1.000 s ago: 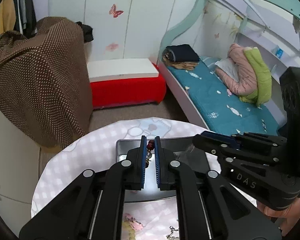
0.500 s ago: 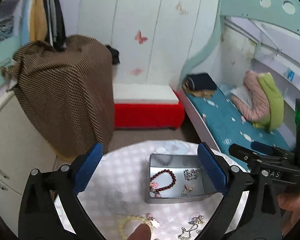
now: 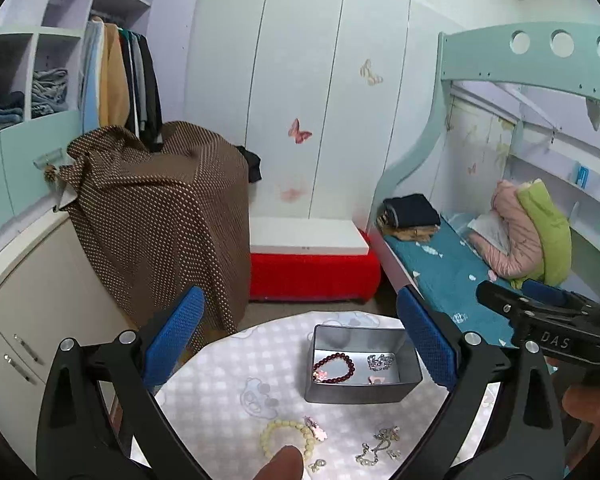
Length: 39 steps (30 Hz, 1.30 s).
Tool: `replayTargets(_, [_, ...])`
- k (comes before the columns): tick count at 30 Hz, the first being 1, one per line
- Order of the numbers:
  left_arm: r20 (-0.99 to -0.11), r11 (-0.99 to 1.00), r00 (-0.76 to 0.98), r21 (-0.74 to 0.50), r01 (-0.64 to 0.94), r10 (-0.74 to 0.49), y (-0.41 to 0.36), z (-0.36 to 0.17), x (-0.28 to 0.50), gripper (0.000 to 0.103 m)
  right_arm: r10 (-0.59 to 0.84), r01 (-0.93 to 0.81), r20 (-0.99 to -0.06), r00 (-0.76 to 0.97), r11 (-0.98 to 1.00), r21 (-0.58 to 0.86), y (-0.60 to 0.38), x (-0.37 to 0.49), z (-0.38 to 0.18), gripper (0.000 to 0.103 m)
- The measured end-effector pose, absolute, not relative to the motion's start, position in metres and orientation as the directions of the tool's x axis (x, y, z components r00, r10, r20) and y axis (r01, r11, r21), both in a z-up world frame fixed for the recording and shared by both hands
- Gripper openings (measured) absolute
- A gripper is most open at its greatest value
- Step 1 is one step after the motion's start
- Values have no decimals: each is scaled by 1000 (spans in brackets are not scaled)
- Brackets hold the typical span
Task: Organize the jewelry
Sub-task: 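Withdraw both tools and move toward the yellow bracelet and earrings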
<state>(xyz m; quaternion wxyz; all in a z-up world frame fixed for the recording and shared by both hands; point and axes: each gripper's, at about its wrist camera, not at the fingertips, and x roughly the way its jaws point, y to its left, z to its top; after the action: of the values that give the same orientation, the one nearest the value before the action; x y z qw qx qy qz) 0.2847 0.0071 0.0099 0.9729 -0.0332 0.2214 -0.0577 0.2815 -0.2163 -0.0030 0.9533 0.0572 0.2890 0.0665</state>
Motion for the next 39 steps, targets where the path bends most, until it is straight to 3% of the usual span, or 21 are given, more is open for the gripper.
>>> replayTargets(14, [-378,990,920,-134,52,-100,33,18,212,98,110,-90,-416,903,994,67,-203,208,26,96])
replayTargets(31, [-384,994,923,-113,-9,-36,45,-9,160,98,99,-88,-381,919,995,46,-198,150,8,96])
replayTargets(39, [-435,995,899,-98,-4,-40,44,-37,157,98,79,-74,-429,900,997,29,-201,146,-13,96])
